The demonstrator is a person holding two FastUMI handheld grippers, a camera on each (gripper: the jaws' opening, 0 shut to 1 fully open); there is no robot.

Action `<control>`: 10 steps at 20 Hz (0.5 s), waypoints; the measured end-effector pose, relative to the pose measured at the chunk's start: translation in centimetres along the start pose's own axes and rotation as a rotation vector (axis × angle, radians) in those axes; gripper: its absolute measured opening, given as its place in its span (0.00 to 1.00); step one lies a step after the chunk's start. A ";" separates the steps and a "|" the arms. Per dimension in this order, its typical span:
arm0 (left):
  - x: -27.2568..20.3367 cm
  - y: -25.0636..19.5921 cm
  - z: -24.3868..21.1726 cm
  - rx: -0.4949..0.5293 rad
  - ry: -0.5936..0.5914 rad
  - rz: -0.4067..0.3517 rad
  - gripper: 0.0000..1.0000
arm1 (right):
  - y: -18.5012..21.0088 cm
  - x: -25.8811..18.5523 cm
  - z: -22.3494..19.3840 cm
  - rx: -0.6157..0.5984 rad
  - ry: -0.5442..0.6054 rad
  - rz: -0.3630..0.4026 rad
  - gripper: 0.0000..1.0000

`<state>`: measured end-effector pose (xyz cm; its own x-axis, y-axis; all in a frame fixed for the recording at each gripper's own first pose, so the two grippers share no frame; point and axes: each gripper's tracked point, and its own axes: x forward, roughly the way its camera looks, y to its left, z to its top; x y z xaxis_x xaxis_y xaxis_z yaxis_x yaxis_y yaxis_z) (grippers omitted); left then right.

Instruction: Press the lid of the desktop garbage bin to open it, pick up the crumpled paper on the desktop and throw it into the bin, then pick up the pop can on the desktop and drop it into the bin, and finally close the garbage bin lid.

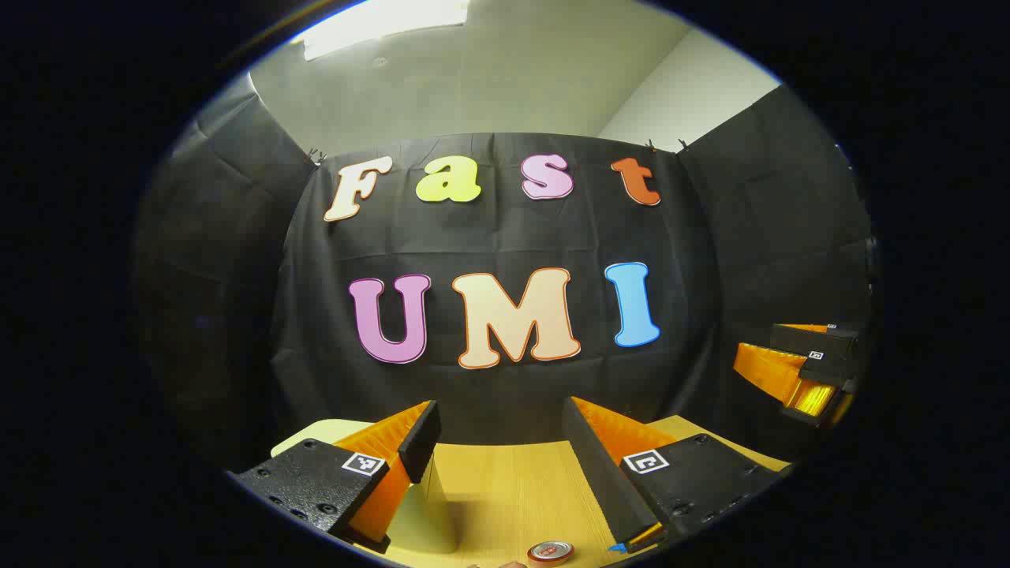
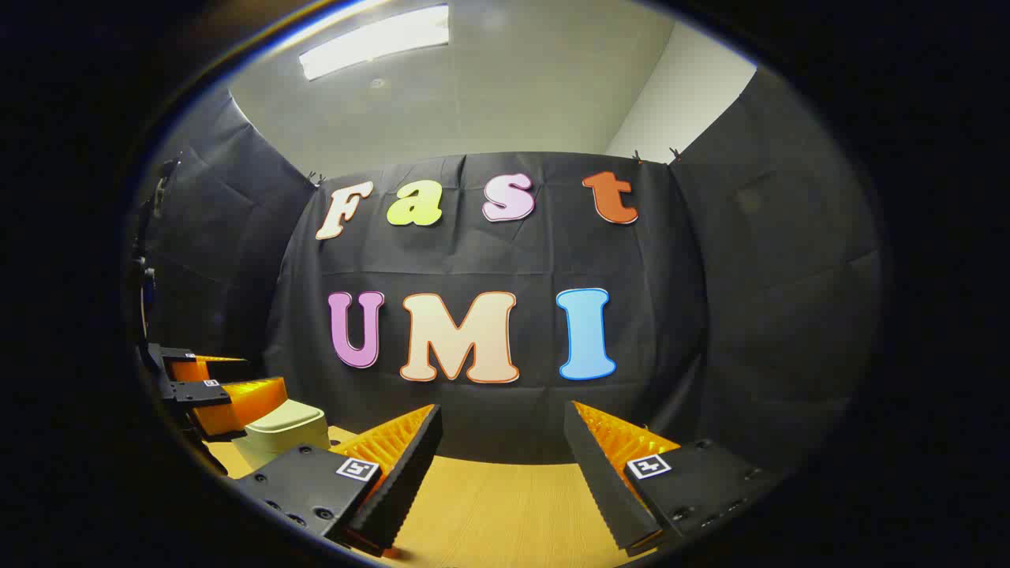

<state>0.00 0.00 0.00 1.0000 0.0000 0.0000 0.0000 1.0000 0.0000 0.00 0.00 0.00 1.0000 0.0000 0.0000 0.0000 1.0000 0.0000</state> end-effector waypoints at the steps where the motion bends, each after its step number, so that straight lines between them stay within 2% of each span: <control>1: -0.1 0.1 0.2 -0.002 -0.003 0.006 0.94 | -0.1 -0.1 0.1 0.000 0.000 -0.001 0.98; 10: -0.3 1.7 0.0 -0.044 -0.005 0.080 0.95 | 0.3 -0.3 -0.2 -0.014 0.002 0.014 0.98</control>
<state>-0.30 1.71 -0.02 0.9968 0.0799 0.0029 -0.0796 0.9959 -0.0440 -0.30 0.31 -0.20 0.9999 0.0145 -0.0023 -0.0145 0.9998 -0.0139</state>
